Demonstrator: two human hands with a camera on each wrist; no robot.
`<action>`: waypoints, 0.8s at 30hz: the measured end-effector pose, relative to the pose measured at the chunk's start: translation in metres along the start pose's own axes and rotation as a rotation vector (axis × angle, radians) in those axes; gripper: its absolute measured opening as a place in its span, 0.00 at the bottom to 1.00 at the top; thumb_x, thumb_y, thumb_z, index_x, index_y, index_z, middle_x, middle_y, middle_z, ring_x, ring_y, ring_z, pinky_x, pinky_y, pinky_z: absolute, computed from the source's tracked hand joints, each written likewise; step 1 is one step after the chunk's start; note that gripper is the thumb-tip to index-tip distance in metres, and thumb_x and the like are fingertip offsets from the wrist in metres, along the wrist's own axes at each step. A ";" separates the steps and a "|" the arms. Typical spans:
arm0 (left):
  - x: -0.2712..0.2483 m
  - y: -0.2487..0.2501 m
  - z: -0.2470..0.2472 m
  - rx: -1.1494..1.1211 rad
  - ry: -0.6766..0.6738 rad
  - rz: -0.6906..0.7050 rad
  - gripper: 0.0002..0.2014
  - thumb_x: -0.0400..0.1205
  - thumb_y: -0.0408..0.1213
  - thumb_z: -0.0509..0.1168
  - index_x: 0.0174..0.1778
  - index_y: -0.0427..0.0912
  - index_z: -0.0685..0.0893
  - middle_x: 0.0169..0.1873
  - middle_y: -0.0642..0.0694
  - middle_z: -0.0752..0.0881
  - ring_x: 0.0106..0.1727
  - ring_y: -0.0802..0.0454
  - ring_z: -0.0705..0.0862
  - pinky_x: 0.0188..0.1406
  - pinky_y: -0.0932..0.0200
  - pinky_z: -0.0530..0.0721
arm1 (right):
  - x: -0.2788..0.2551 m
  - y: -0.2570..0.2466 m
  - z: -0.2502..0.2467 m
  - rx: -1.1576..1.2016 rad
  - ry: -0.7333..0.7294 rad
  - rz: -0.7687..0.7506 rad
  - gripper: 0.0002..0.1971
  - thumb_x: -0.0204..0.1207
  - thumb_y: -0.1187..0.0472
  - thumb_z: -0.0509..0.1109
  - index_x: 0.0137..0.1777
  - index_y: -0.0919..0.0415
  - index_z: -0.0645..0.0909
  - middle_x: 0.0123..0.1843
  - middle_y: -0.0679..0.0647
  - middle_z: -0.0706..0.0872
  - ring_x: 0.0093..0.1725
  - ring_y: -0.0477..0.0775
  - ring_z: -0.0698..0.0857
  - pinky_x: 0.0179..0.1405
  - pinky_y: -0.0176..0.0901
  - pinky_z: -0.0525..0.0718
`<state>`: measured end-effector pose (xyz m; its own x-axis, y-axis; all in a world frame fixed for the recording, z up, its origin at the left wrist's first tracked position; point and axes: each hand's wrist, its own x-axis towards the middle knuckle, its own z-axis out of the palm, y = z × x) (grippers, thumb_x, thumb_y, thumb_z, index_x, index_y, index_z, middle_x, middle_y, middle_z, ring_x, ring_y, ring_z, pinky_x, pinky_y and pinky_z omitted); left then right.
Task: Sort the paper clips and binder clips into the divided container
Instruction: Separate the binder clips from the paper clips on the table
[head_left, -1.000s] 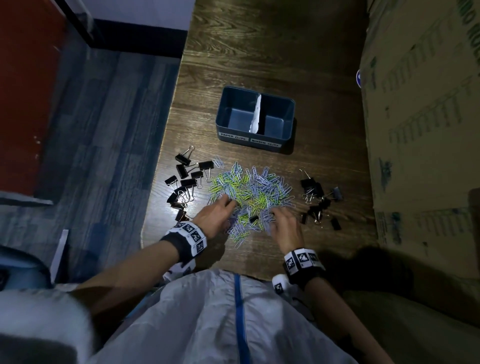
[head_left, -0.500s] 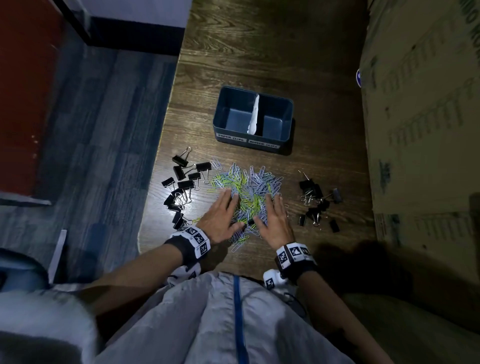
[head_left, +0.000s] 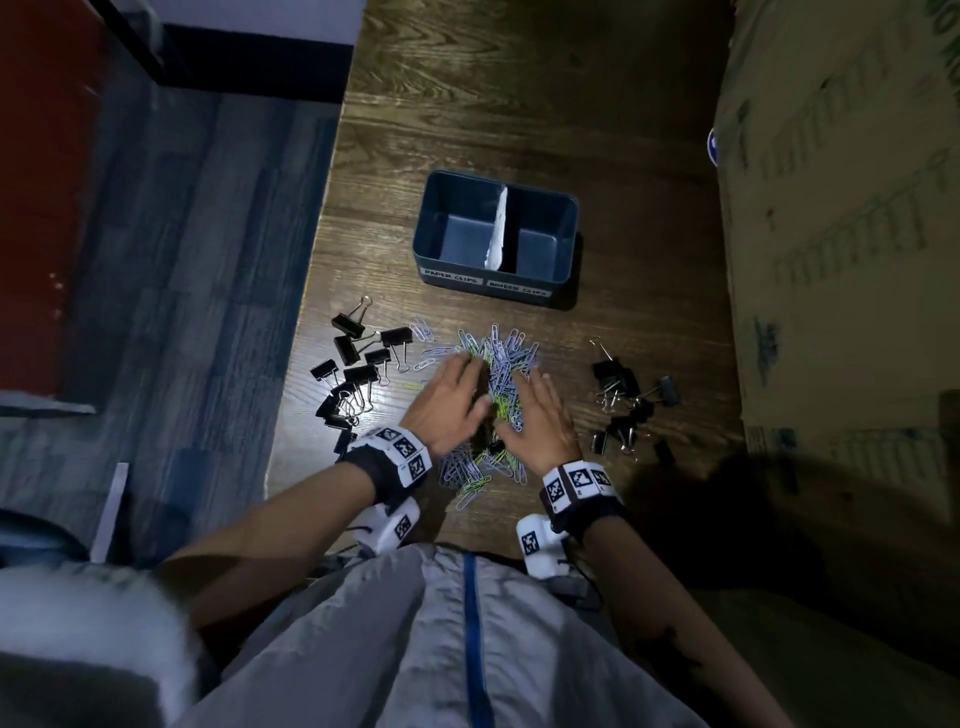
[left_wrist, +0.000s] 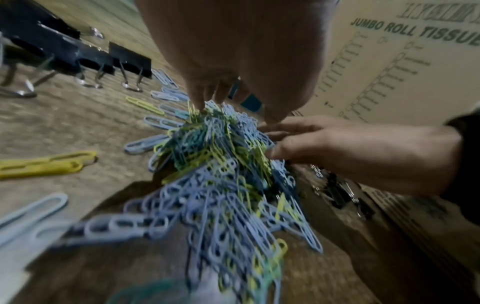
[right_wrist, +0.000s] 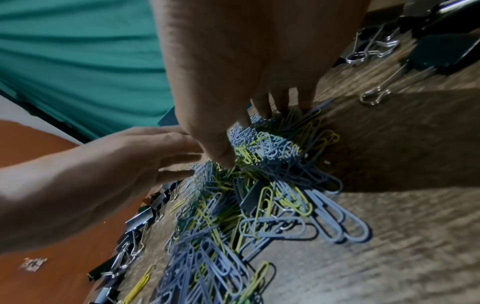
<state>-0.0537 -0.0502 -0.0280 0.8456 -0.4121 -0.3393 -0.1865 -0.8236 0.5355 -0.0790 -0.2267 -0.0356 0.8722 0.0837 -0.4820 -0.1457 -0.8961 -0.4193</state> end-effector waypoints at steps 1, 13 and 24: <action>0.006 -0.002 -0.006 -0.016 0.030 -0.018 0.32 0.87 0.54 0.51 0.84 0.43 0.53 0.84 0.37 0.53 0.83 0.37 0.58 0.76 0.34 0.70 | -0.001 0.000 -0.001 0.020 0.032 -0.001 0.37 0.81 0.48 0.67 0.87 0.51 0.57 0.90 0.56 0.51 0.88 0.60 0.52 0.85 0.56 0.51; -0.002 -0.011 -0.008 -0.041 -0.074 -0.014 0.35 0.87 0.49 0.57 0.85 0.43 0.49 0.85 0.39 0.50 0.85 0.42 0.50 0.83 0.44 0.56 | -0.024 0.009 0.003 -0.111 0.129 -0.365 0.12 0.66 0.56 0.81 0.49 0.55 0.87 0.49 0.51 0.77 0.52 0.54 0.76 0.50 0.54 0.82; -0.098 -0.059 -0.039 0.158 -0.208 0.098 0.10 0.82 0.40 0.67 0.57 0.46 0.79 0.47 0.48 0.82 0.44 0.47 0.84 0.38 0.58 0.73 | -0.020 -0.001 0.015 -0.112 0.024 -0.221 0.08 0.74 0.58 0.79 0.43 0.62 0.86 0.51 0.53 0.81 0.38 0.53 0.82 0.38 0.43 0.82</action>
<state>-0.1063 0.0542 0.0036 0.7016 -0.5506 -0.4523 -0.3517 -0.8196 0.4523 -0.1034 -0.2210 -0.0371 0.8882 0.2741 -0.3688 0.1016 -0.8999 -0.4241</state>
